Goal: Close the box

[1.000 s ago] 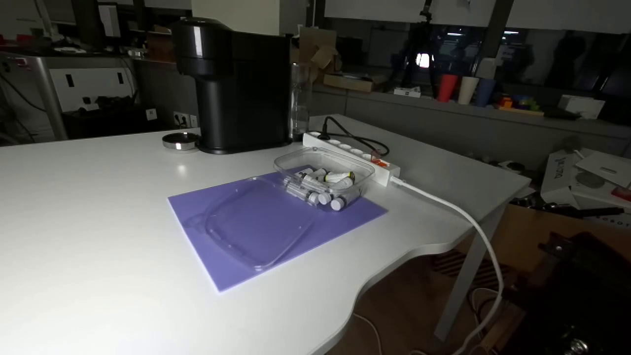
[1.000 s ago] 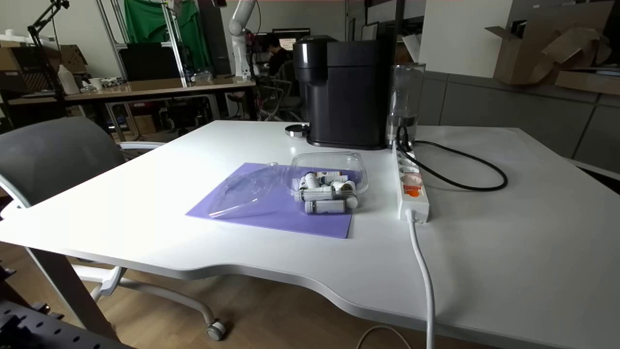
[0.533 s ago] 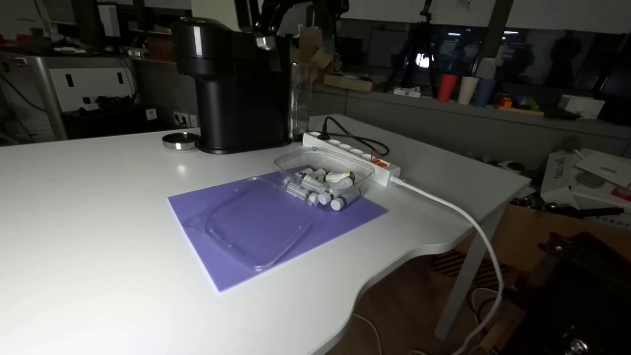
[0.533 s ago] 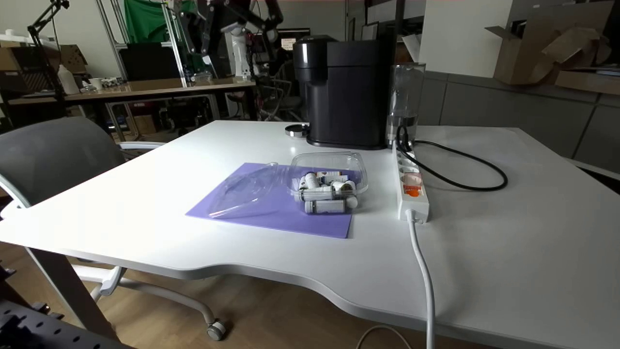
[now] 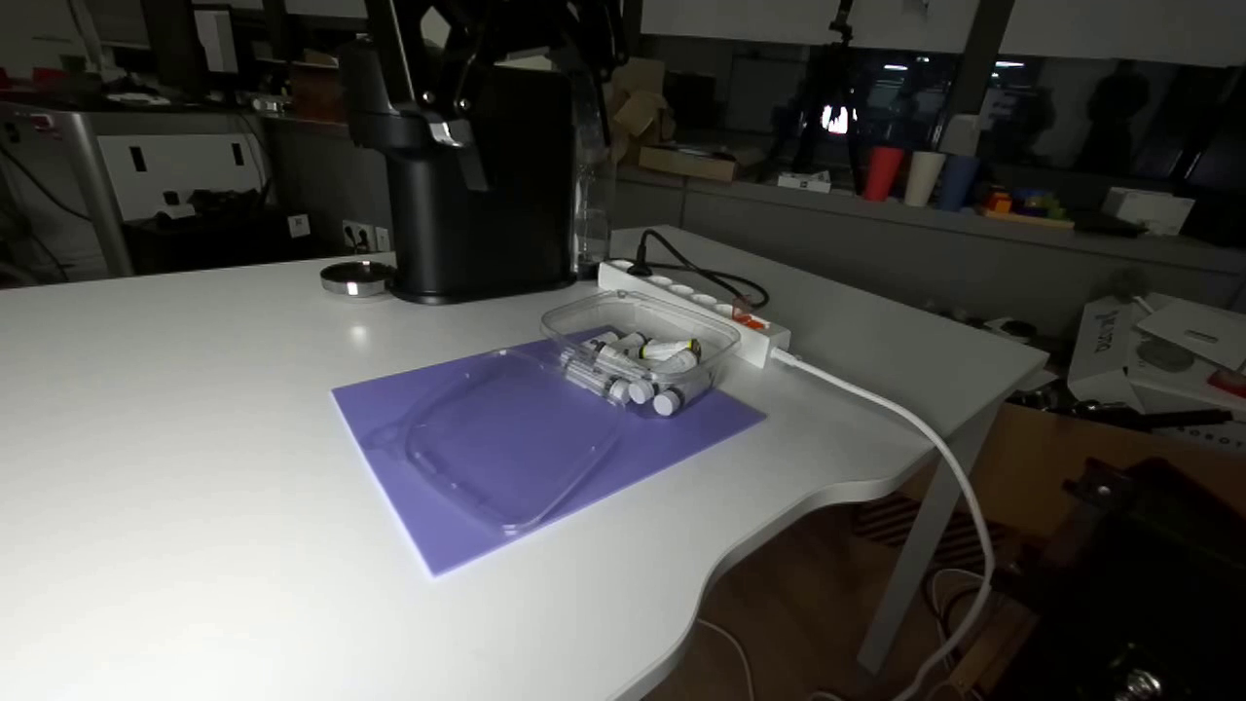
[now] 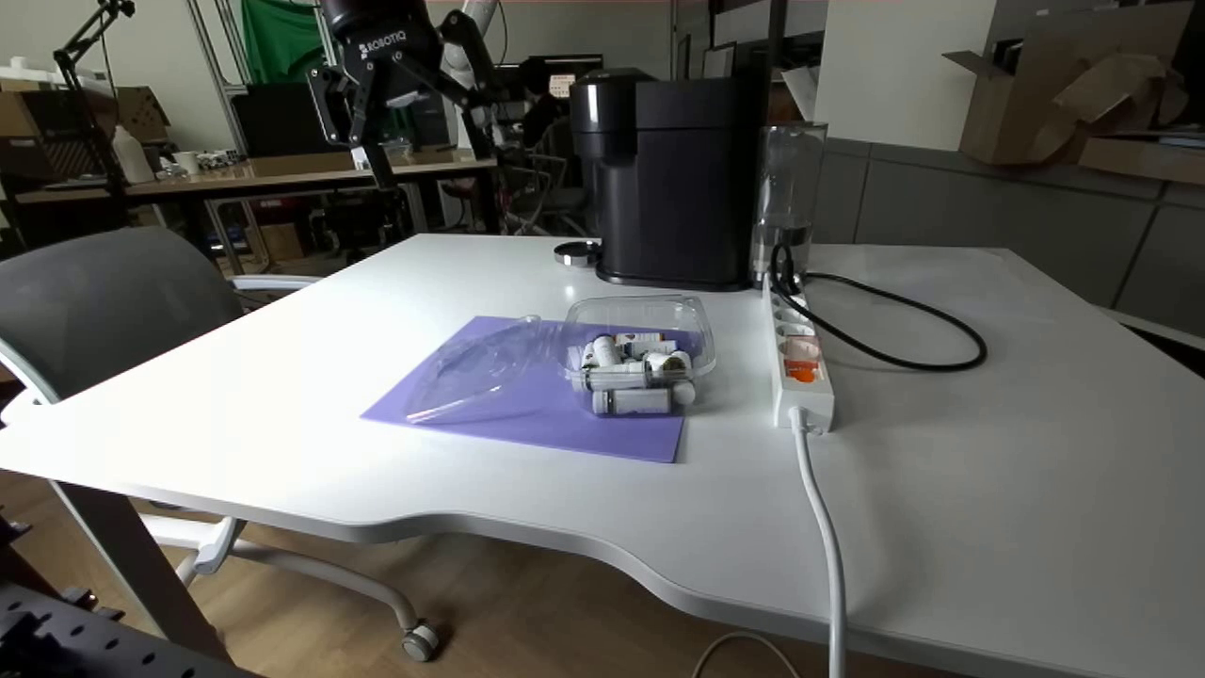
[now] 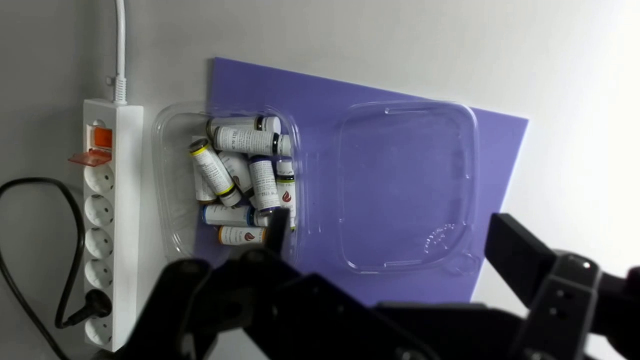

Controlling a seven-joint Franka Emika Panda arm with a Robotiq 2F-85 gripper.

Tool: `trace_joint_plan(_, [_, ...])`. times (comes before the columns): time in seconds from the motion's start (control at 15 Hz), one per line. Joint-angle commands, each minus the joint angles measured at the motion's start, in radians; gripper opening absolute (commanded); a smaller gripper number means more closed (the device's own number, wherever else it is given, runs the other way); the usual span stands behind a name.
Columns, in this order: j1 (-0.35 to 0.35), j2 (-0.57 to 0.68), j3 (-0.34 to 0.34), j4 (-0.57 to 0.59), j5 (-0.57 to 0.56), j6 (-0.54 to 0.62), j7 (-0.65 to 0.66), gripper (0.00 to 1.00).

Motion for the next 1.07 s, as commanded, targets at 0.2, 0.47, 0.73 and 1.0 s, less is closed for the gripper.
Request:
trace_joint_plan(0.2, [0.044,0.086,0.01,-0.036,-0.057,0.117,0.098,1.0])
trace_joint_plan(0.47, [0.078,0.178,-0.004,-0.044,-0.136,0.165,0.146,1.0])
trace_joint_plan(0.73, [0.097,0.25,-0.033,-0.051,-0.177,0.18,0.161,1.0])
trace_joint_plan(1.0, [0.114,0.263,-0.057,-0.088,-0.195,0.191,0.149,1.0])
